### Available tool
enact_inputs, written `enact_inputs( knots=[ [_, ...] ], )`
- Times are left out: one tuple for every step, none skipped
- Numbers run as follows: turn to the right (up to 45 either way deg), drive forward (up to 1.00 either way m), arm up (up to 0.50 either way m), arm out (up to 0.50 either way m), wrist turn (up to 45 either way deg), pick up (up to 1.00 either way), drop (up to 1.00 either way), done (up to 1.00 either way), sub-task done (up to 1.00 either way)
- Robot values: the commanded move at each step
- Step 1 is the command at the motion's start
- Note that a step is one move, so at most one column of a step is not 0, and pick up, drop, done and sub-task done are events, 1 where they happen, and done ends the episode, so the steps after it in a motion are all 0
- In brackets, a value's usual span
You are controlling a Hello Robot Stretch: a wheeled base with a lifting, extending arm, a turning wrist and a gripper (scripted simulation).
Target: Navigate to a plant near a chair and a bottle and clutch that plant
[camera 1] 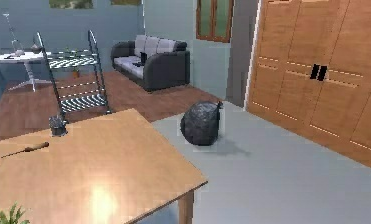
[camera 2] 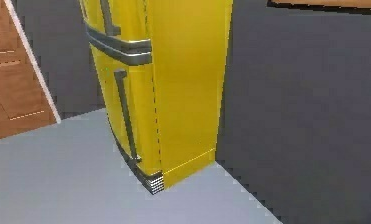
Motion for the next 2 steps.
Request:
enact_inputs(
  knots=[
    [0.0, 0.4, 0.0, 0.0, 0.0, 0.0, 0.0, 0.0, 0.0],
    [-3.0, 0.0, 0.0, 0.0, 0.0, 0.0, 0.0, 0.0, 0.0]
  ],
)
